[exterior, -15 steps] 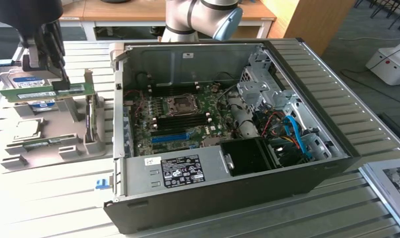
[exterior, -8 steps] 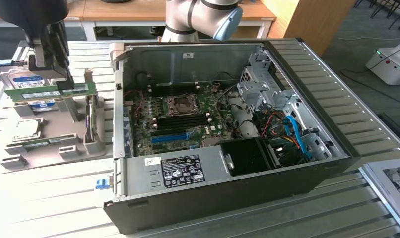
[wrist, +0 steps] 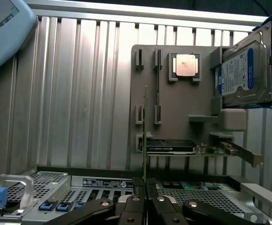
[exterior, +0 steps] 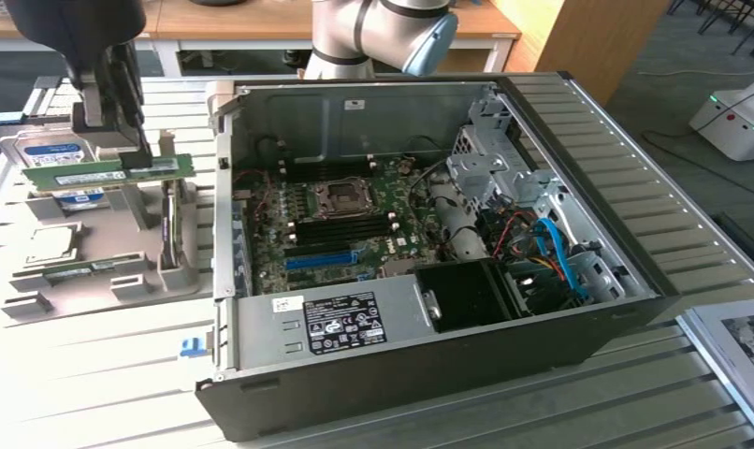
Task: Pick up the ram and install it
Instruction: 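Pick up the ram and move it above insertion slot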
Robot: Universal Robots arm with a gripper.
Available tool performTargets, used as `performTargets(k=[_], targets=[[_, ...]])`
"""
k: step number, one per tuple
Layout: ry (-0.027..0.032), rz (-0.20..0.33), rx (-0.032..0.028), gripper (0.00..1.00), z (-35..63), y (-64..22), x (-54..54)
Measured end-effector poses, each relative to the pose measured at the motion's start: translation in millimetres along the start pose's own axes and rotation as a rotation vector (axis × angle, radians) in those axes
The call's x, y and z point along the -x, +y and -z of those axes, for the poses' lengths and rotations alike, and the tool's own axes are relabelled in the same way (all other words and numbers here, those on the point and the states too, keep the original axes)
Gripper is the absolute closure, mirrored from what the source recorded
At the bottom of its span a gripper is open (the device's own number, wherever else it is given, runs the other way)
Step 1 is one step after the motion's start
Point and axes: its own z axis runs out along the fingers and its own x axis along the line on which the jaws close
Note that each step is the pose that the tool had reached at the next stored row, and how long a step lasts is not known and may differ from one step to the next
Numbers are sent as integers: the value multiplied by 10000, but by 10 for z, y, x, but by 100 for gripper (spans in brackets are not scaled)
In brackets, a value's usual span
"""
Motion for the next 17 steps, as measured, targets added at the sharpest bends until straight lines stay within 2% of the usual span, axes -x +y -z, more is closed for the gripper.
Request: performTargets(k=[17], targets=[[1, 0, 1, 88, 7, -203, -7]])
